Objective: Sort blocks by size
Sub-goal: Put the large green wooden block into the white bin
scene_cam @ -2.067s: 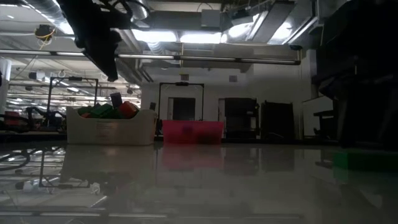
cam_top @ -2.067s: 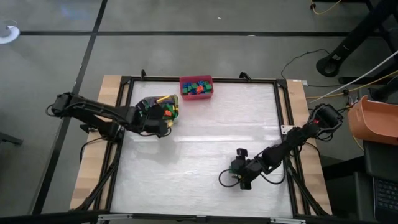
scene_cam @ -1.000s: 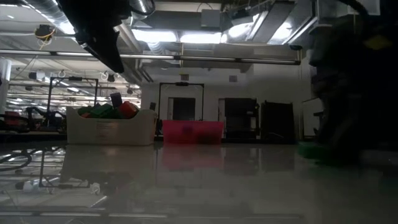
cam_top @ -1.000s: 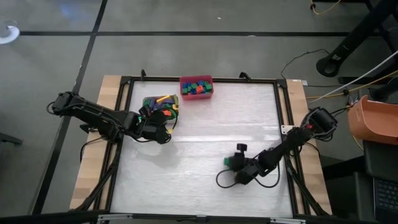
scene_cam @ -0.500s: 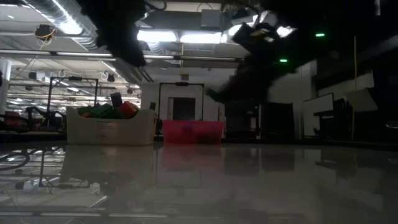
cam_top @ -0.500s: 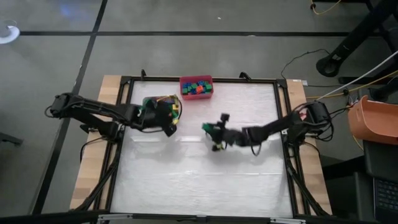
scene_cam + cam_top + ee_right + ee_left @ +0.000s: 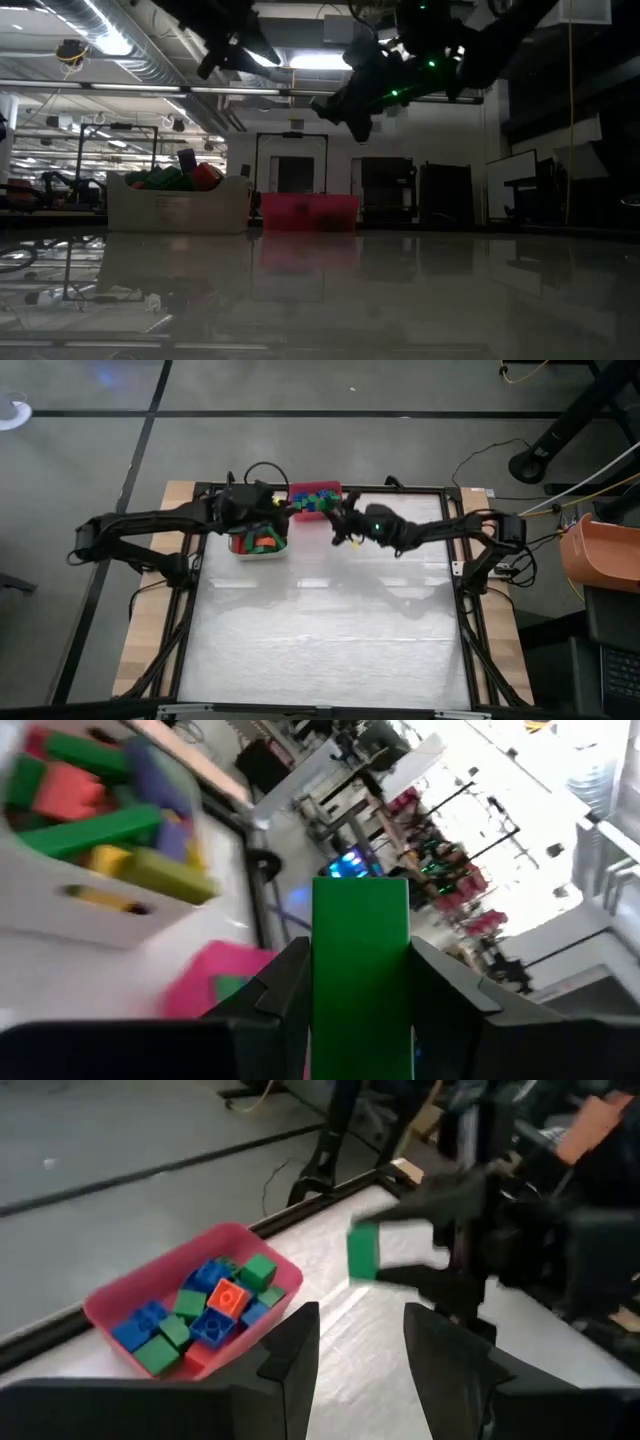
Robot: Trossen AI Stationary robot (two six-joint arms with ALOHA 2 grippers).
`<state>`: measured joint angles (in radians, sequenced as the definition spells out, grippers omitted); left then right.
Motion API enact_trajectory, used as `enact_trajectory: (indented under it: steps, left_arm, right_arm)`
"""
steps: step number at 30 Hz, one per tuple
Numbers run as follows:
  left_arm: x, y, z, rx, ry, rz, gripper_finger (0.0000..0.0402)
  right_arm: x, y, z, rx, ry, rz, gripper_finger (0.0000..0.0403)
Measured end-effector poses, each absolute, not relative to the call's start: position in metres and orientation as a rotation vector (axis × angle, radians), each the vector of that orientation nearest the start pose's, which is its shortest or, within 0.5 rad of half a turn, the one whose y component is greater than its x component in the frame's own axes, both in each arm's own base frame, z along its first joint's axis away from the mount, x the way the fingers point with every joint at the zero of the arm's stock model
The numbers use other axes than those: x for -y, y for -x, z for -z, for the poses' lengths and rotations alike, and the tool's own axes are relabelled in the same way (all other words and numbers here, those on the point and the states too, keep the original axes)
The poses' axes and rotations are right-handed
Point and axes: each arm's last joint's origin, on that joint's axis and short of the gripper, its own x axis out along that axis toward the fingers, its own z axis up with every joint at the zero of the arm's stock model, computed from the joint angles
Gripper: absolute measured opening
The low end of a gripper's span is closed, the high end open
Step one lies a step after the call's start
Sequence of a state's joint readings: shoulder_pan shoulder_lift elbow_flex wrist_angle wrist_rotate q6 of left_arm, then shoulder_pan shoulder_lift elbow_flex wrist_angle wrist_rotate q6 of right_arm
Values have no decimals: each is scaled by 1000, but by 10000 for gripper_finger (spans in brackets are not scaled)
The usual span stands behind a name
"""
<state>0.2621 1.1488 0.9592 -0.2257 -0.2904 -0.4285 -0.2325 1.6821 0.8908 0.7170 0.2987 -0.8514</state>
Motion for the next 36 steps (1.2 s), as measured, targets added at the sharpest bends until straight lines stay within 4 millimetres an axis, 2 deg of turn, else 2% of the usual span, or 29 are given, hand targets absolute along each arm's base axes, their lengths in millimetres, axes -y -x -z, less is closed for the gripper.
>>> enact_trajectory:
  steps: [6,11,16,25,36]
  left_arm:
    - [-86,-245,-310,-271,565,-700,134]
    - [-91,-245,-309,-252,640,-706,134]
    - [-93,-247,-313,-218,660,-641,134]
    - [-93,-248,-312,-253,556,-620,136]
    - [-100,-269,-299,-232,546,-614,183]
  right_arm:
    - [111,-358,-257,-244,857,442,134]
    - [113,-366,-273,-308,882,405,134]
    - [112,-367,-273,-362,924,374,135]
    - [111,-368,-273,-339,924,323,135]
    - [110,-368,-273,-324,923,290,136]
